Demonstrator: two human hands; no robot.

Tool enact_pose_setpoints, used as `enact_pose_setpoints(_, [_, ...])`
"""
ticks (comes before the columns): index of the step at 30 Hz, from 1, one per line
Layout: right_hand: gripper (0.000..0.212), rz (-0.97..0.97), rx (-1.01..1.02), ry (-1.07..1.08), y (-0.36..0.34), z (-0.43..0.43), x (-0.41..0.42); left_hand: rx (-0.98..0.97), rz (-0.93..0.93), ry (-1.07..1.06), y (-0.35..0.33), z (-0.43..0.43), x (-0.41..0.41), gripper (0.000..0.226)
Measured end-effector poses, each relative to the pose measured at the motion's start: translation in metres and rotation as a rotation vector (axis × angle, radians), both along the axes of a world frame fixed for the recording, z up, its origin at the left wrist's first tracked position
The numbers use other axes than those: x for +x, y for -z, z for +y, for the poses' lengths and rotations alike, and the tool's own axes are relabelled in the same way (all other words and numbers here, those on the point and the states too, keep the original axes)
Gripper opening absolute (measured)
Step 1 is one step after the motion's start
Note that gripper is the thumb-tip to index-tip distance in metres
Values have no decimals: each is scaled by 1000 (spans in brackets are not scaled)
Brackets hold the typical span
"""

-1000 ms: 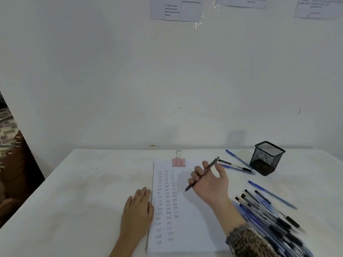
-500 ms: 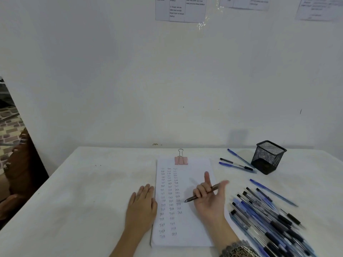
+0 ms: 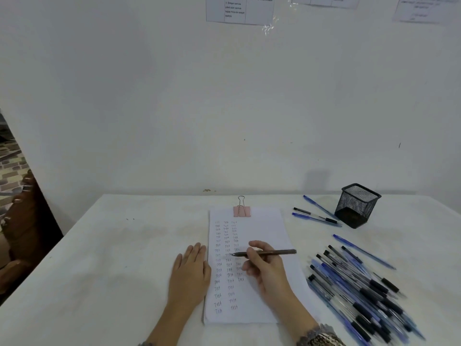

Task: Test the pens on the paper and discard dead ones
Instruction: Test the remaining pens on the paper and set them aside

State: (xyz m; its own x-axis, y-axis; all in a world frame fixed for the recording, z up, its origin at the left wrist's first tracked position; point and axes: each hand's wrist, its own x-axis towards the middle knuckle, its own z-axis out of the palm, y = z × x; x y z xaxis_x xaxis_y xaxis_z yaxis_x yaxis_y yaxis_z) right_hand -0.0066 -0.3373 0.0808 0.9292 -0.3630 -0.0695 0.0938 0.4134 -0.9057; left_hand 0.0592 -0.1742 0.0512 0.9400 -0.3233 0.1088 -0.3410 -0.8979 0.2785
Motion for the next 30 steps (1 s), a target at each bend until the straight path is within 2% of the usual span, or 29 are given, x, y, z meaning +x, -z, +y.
enact_pose_setpoints(2, [32,-23,-128,65,5,1,-1,-16,10,2,-1,0,-1,73])
enact_pose_setpoints(4, [50,-14,-250,141,9,4,-3,-18,20,4,-1,1,-2,57])
enact_pose_setpoints(7, [45,4,-345,140,6,10,-7,-45,19,9,-2,1,-2,49])
enact_pose_setpoints(13, [57,26,-417,105,9,11,-4,-36,22,6,-2,1,-2,52])
enact_pose_setpoints(26, [46,65,-436,50,9,13,-4,-63,13,10,-3,0,-3,49])
enact_pose_setpoints(30, [52,55,-412,93,8,12,-5,-70,6,10,-3,1,-3,49])
